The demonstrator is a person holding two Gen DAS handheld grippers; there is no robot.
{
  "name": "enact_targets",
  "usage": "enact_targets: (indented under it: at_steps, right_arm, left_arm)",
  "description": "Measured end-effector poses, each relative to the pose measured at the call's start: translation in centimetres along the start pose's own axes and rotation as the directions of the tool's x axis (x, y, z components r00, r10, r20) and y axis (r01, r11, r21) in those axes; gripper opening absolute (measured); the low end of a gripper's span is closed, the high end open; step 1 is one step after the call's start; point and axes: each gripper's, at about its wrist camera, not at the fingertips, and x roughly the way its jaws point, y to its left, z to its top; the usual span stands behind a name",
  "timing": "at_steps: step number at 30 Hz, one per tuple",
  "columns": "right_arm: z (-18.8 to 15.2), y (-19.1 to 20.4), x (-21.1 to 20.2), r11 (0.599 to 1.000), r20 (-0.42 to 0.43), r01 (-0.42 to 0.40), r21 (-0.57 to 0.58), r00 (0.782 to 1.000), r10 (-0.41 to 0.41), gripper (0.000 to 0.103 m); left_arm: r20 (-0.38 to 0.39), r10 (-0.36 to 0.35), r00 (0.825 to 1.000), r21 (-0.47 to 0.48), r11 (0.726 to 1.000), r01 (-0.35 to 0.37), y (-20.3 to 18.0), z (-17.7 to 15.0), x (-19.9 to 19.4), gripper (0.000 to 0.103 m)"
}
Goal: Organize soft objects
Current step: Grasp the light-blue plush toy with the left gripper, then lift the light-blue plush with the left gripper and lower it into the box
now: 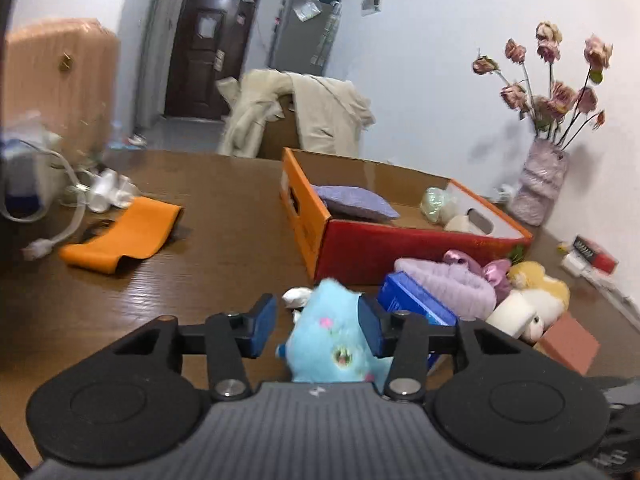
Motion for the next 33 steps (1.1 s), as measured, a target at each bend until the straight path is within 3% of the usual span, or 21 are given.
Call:
enact_targets:
  at_steps: [3, 4, 9, 12, 17, 20, 23, 28, 33]
  right_arm:
    - [0.9, -0.3, 2.5, 0.997, 0.017, 0.046, 0.069, 0.999, -0.048, 0.047]
    - [1.1, -0.4, 3.1, 0.995, 0.025, 0.054, 0.089, 0.998, -0.056, 0.047]
    - [1.0, -0.8, 4.0, 0.994, 0.012, 0.021, 0.103, 1.000, -0.022, 0.042]
    - [0.3, 0.1, 1.6, 0.998, 0.014, -0.002, 0.055, 1.000, 0.001, 0.039]
    - [-2.5, 0.3, -5.1, 0.998, -0.017, -0.051, 0.019, 0.999, 0.052, 0.034]
    - [-4.1, -0.9, -8.3, 0.999, -0.035, -0.029, 0.016, 0.999, 0.029, 0.031]
    - [-5.2, -2.4, -10.5, 0.999, -0.034, 0.004, 0.039, 0.999, -0.003, 0.032]
    - [-5.7, -3.9, -12.9, 0.996, 0.047, 0.091, -0.005, 0.995, -0.091, 0.036]
    - [-5.4, -5.0, -12.4, 0.998, 0.041, 0.057, 0.024, 0.997, -0.058, 0.036]
  left_arm:
    - [-0.073, -0.113, 0.991, -0.067, 0.992, 0.108, 1.3, -0.2, 1.4, 0.039]
    - [-0.093, -0.117, 0.989, -0.088, 0.990, 0.109, 1.6, -0.6, 1.9, 0.032]
    - [-0.074, -0.114, 0.991, -0.183, 0.978, 0.099, 2.3, -1.7, 0.9, 0.030]
    - [-0.055, -0.134, 0.989, -0.272, 0.956, 0.114, 2.0, -2.7, -1.7, 0.030]
    - [-0.049, -0.178, 0.983, -0.342, 0.928, 0.151, -1.4, -6.3, -6.2, 0.029]
    - [-0.109, -0.185, 0.977, -0.311, 0.940, 0.143, -4.3, -8.0, -6.4, 0.022]
    - [-0.129, -0.196, 0.972, -0.258, 0.953, 0.158, -6.5, -8.5, -5.9, 0.022]
    - [-0.133, -0.165, 0.977, -0.208, 0.969, 0.136, -8.5, -8.3, -5.1, 0.022]
    - [-0.134, -0.152, 0.979, -0.212, 0.970, 0.121, -8.5, -8.6, -5.7, 0.033]
